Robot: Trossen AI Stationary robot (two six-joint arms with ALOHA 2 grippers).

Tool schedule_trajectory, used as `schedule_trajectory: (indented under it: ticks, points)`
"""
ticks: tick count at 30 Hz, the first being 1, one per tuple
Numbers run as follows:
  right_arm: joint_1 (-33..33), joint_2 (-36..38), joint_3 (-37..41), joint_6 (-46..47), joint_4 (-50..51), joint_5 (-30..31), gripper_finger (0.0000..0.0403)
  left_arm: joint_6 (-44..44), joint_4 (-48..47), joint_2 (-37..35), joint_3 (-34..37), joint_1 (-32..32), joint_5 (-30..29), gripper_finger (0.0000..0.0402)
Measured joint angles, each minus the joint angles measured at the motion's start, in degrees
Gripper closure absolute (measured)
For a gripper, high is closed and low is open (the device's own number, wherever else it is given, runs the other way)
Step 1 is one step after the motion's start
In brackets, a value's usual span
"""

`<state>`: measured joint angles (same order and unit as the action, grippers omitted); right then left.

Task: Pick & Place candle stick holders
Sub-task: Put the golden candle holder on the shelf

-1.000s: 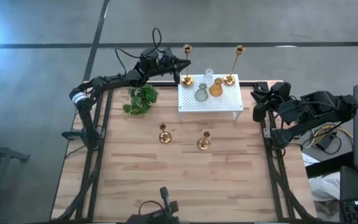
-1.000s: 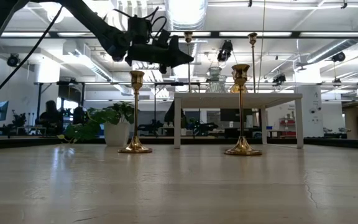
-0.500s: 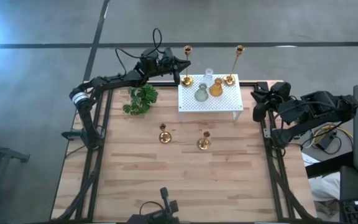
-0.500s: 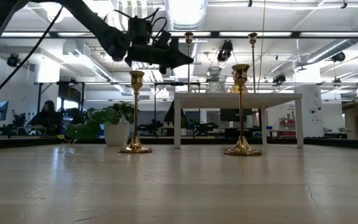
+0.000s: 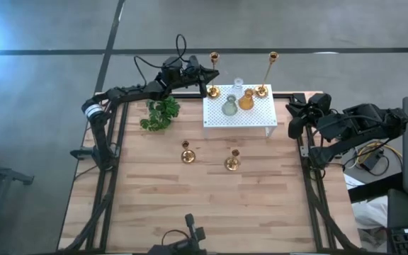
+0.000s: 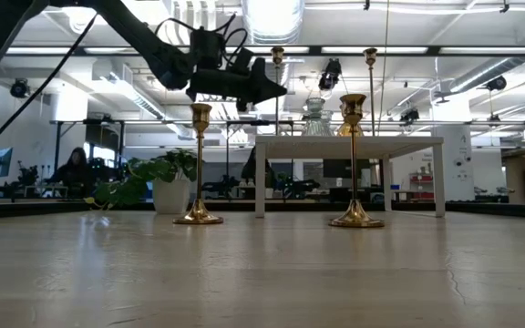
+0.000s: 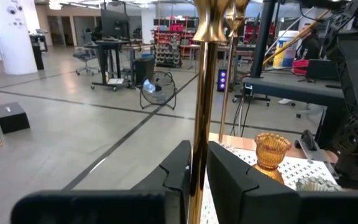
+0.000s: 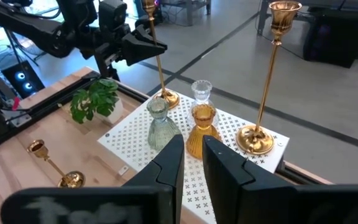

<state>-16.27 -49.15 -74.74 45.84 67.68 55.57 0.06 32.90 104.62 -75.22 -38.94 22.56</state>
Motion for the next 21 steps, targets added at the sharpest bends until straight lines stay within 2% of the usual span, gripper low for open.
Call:
schedule_trajectory:
  ticks: [11, 21]
  points:
    - [0.00, 0.00, 0.00, -0.48, -0.54, -0.09, 0.0351, -0.70, 1.16, 0.00, -0.04, -0.02, -0.25, 0.0327]
    - [0.01, -0.04, -0.01, -0.77, -0.61, -0.18, 0.0351, -1.00, -2.93, -2.96, -0.04, -0.62, -3.50, 0.0264]
